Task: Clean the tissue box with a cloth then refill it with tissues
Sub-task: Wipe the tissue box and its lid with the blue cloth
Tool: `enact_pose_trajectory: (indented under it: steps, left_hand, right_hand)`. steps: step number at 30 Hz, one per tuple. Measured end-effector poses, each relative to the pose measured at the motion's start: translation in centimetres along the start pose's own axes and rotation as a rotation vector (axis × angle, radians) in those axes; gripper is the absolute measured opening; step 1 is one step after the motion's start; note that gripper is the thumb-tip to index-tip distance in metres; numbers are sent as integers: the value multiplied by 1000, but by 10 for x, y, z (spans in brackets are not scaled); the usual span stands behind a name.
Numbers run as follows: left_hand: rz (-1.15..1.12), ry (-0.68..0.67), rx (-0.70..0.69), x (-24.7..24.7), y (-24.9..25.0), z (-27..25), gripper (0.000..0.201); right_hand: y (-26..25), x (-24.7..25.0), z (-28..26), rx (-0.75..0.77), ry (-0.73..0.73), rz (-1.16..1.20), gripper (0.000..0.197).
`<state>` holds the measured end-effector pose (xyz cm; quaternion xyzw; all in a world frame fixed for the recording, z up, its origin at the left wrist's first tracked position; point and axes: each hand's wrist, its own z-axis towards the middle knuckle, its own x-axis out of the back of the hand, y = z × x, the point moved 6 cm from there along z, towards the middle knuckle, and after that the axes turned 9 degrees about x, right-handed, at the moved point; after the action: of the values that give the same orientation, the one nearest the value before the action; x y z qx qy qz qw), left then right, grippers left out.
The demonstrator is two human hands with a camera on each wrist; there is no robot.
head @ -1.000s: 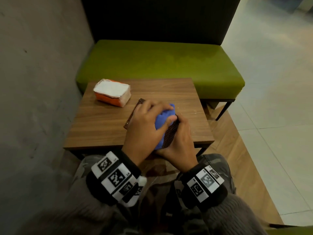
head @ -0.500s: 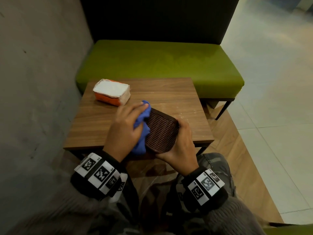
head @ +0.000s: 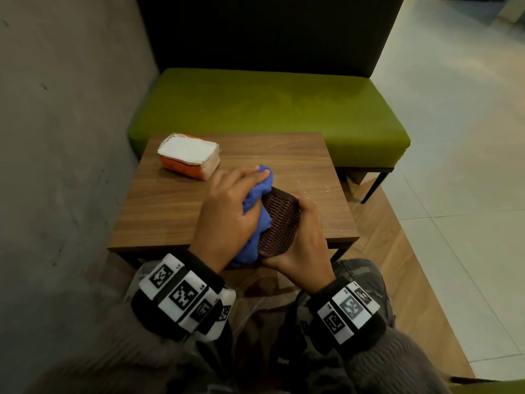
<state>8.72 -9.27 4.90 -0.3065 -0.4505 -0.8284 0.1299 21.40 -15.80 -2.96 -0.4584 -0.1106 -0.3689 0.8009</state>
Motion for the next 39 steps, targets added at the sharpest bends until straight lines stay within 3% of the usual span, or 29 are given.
enact_pose_trajectory:
  steps: [4, 6, 8, 10, 11, 14, 16, 19, 21, 26, 31, 36, 39]
  left_hand:
    - [51, -185, -230, -18, 26, -24, 47]
    - [35, -149, -151, -15, 11, -12, 44]
    - [6, -11, 24, -6, -14, 5, 40]
    - [10, 77, 110, 0, -26, 7, 38]
    - [10, 60, 79, -1, -21, 2, 39]
    - [7, -140, -185, -15, 13, -23, 44]
    - [25, -204, -241, -14, 12, -22, 44]
    - [31, -44, -20, 3, -25, 7, 37]
    - [42, 37, 42, 10, -32, 15, 34]
    - [31, -170, -252, -15, 23, -20, 40]
    - [4, -29, -30, 0, -7, 8, 42]
    - [141, -238, -475, -15, 21, -48, 44]
    - [37, -168, -335, -8, 6, -37, 42]
  right_hand:
    - [0, -2, -2, 48, 3, 30, 88]
    - [2, -2, -3, 37, -1, 43, 92]
    - [3, 0, -4, 13, -5, 41, 95]
    - [3, 0, -3, 17, -13, 33, 95]
    - [2, 0, -2, 18, -17, 34, 95]
    - [0, -2, -2, 37, -7, 67, 95]
    - [-1, -2, -5, 28, 1, 102, 94]
    - [0, -3, -6, -9, -29, 86, 100]
    - [2, -3, -3, -20, -41, 55, 103]
    - [-2, -6, 2, -13, -21, 86, 92]
    - [3, -5, -2, -56, 10, 105, 99]
    - [8, -1, 2, -79, -28, 92, 89]
    - [2, -3, 3, -34, -25, 119, 93]
